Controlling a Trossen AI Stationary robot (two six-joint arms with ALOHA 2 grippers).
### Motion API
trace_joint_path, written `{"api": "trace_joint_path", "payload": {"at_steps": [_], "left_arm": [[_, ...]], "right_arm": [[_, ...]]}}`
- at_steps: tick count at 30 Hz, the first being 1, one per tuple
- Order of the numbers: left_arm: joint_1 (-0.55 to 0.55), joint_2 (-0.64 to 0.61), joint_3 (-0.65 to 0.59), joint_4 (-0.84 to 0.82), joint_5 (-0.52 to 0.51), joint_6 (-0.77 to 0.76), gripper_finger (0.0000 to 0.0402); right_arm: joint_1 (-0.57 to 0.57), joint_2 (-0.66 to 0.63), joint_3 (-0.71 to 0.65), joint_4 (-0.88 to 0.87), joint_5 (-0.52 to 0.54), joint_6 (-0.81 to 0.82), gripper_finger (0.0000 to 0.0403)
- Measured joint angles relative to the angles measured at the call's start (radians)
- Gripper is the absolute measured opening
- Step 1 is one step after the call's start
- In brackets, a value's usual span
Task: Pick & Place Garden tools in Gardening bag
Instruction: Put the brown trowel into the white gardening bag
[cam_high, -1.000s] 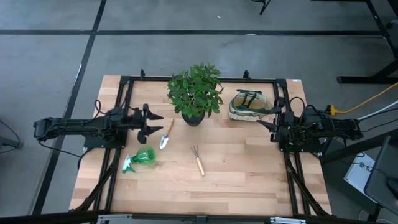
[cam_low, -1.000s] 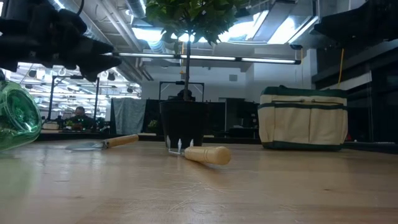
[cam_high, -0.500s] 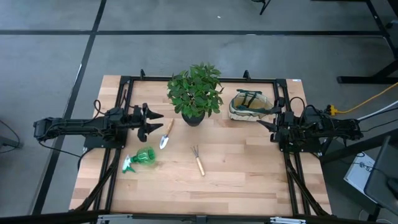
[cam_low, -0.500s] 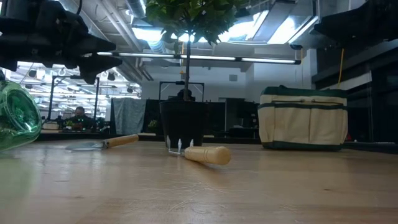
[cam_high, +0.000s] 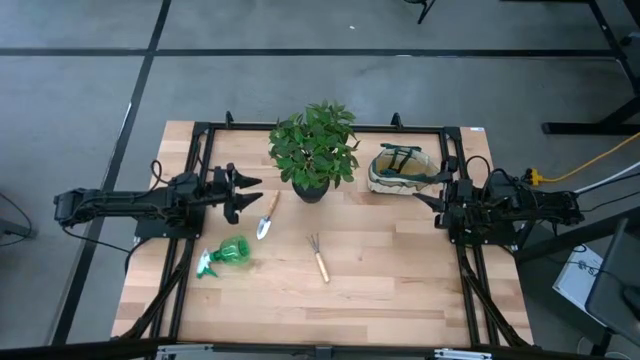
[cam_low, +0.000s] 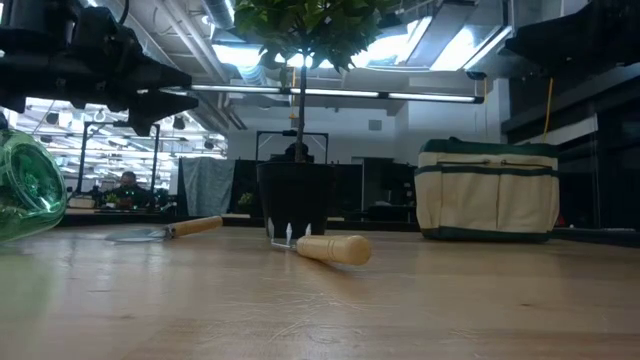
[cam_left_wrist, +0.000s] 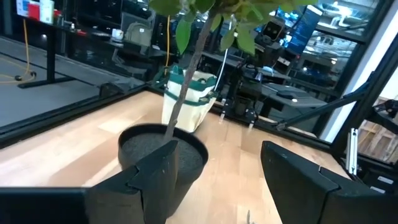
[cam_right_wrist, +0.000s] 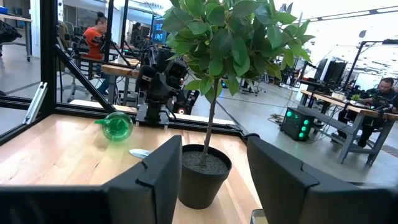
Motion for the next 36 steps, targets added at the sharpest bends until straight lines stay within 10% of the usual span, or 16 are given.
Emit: {"api": "trace_joint_path", "payload": {"at_steps": [36], "left_arm": [[-0.133, 0.172, 0.403, -0.738, -0.067, 0.028, 0.0223]], "right_arm": [[0.000, 0.000, 0.000, 0.000, 0.000, 0.000, 0.0186]]}}
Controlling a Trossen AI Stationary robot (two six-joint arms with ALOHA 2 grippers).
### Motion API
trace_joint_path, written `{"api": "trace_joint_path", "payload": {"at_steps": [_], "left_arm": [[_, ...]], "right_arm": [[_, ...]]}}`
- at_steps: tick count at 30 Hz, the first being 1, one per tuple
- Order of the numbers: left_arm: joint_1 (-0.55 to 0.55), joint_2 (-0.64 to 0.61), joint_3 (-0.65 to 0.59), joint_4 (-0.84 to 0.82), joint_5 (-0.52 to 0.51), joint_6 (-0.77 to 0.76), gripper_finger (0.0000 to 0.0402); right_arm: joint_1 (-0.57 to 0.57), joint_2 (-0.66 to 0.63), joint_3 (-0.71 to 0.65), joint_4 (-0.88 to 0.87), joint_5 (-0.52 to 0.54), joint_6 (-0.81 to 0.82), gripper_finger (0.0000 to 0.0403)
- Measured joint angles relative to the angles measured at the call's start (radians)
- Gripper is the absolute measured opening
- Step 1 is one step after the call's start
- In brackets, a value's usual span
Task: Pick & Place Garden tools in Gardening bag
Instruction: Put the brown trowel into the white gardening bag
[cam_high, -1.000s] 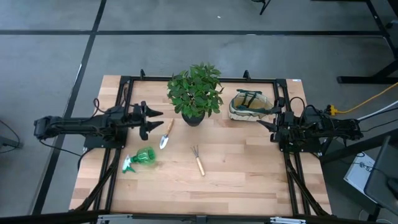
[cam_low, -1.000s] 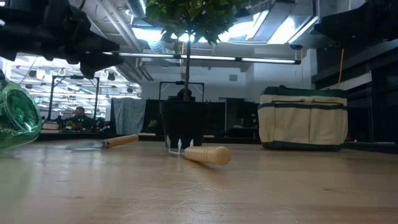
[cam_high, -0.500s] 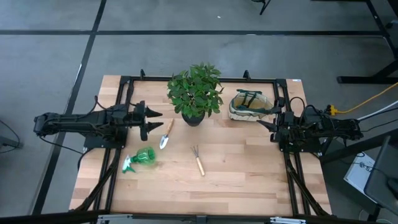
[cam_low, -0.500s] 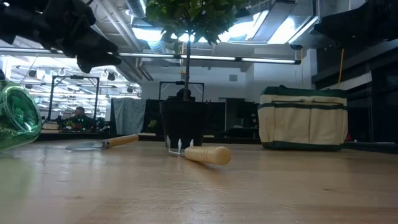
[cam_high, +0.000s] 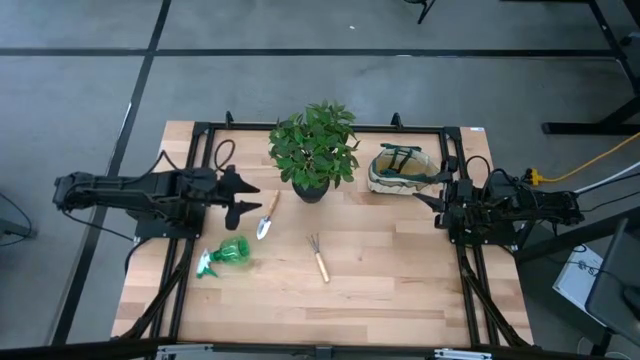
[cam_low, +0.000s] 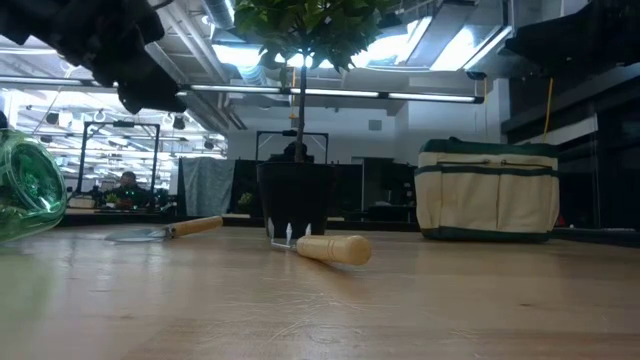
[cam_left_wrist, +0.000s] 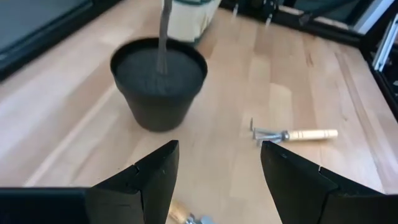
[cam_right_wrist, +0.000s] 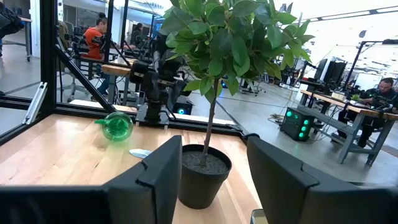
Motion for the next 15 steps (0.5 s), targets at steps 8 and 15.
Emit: {"api": "trace_joint_path", "payload": {"at_steps": [8, 15], "left_arm": [[-0.040, 0.021, 0.000, -0.067, 0.001, -0.091, 0.0223], [-0.067, 0.036, 0.000, -0.122, -0.002, -0.137, 0.0223]], "right_arm": [[0.000, 0.000, 0.000, 0.000, 0.000, 0.000, 0.0186], [0.000, 0.000, 0.000, 0.000, 0.000, 0.000, 0.0186]]}}
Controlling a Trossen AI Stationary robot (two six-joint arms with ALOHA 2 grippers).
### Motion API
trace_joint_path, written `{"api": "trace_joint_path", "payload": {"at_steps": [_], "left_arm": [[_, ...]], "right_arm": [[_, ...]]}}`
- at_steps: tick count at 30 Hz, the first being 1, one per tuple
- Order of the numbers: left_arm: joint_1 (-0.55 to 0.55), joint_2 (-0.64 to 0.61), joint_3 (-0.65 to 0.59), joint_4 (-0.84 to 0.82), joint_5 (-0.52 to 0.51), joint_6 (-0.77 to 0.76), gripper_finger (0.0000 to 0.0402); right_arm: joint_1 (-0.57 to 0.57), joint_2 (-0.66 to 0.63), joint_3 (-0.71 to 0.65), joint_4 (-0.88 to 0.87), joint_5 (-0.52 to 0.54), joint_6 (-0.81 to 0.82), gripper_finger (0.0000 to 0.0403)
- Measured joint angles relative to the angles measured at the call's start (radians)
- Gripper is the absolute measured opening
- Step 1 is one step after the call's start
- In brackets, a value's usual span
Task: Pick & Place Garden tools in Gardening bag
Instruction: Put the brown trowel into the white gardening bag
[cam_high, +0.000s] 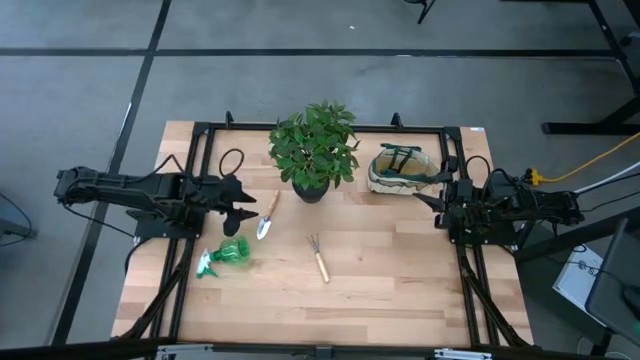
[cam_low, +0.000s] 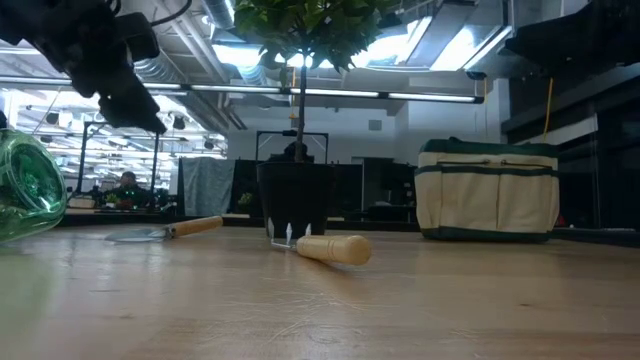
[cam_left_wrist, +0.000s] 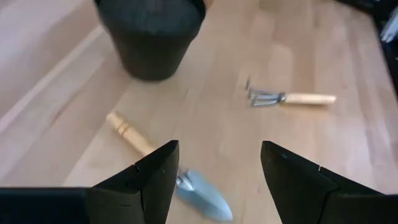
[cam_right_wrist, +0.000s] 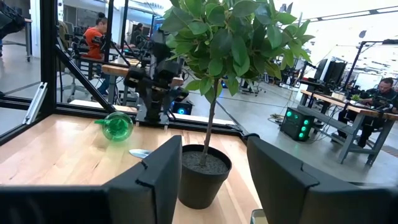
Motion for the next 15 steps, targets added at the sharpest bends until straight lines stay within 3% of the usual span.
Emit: {"api": "trace_joint_path", "payload": {"at_steps": [6, 15], "left_arm": [[-0.005, 0.040, 0.000, -0.102, -0.054, -0.102, 0.0223], [-0.005, 0.210, 0.000, -0.050, -0.072, -0.130, 0.0223]], "right_arm": [[0.000, 0.000, 0.000, 0.000, 0.000, 0.000, 0.0186], [0.000, 0.000, 0.000, 0.000, 0.000, 0.000, 0.0185]]}}
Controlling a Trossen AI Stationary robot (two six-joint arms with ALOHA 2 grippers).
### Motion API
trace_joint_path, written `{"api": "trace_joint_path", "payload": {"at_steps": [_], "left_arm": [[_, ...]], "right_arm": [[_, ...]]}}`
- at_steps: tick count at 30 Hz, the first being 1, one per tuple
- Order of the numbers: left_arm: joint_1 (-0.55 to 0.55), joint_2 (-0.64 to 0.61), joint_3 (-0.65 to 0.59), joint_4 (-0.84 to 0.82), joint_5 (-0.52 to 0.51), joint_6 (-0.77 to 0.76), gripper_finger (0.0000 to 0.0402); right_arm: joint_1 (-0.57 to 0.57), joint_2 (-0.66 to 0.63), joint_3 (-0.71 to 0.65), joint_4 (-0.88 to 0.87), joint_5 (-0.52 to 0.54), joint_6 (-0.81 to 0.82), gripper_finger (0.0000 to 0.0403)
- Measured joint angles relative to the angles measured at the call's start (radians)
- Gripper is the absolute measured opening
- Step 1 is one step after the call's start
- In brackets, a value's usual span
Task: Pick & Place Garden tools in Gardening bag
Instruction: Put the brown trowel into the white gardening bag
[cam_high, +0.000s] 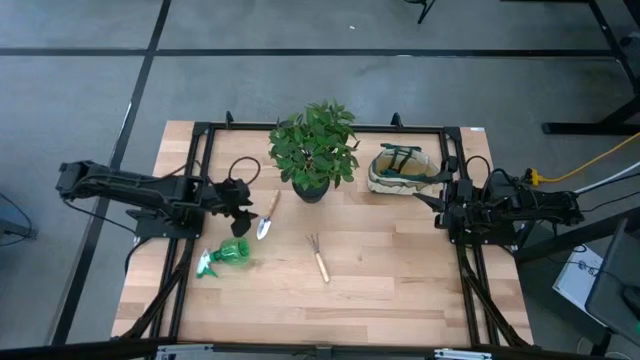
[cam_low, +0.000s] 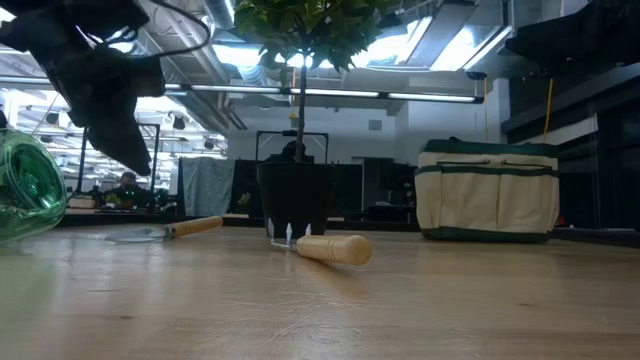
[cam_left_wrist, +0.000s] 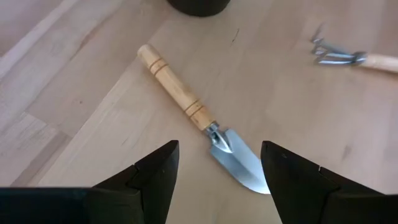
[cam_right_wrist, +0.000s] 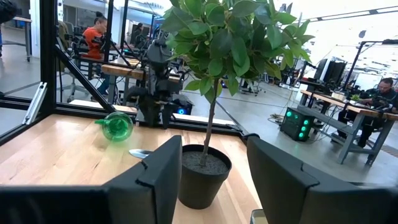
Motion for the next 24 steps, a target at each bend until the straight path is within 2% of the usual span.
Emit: {"api": "trace_joint_path", "payload": {"at_steps": [5, 14, 24], "left_arm": [[0.000, 0.110, 0.000, 0.083, -0.072, -0.044, 0.0223], [0.000, 0.289, 0.000, 0.262, -0.079, -0.078, 0.0223], [0.000, 0.454, 0.000, 0.286, -0.143, -0.150, 0.0223]], "right_arm": [[0.000, 0.000, 0.000, 0.000, 0.000, 0.000, 0.0185], [0.000, 0.000, 0.000, 0.000, 0.000, 0.000, 0.0185], [0.000, 0.000, 0.000, 0.000, 0.000, 0.000, 0.0185]]}}
